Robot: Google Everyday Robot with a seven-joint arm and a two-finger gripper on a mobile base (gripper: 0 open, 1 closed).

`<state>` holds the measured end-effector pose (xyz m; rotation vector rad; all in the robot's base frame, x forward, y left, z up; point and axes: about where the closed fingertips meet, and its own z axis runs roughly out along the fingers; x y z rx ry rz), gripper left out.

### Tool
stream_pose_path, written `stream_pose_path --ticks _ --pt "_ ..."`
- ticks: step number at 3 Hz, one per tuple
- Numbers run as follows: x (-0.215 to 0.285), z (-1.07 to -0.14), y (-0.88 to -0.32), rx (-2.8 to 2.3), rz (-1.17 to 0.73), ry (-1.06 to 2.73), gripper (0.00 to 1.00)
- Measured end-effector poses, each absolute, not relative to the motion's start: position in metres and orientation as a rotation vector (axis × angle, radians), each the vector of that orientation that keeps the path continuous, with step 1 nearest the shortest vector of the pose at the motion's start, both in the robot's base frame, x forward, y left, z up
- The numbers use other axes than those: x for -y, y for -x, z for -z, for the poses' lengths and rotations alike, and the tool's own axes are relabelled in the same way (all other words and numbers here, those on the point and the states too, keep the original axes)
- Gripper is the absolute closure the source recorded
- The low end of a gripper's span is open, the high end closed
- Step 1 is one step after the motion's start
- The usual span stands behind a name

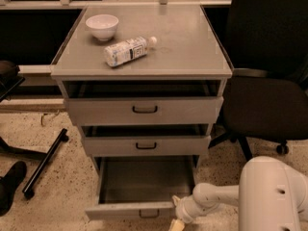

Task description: Open bottom drawer

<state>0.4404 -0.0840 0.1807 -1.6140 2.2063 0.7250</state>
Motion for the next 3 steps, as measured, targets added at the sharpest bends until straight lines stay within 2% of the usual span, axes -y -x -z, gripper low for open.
stream_pose_path --ticks 1,2,3 --pt "0.084 -0.181 -0.441 -2.206 -0.725 1.614 0.0" --pt "0.101 -0.187 -0.408 -2.256 -0.724 1.558 0.0" --pt "0.102 -0.19 -0.407 -2.259 -0.725 1.555 0.0"
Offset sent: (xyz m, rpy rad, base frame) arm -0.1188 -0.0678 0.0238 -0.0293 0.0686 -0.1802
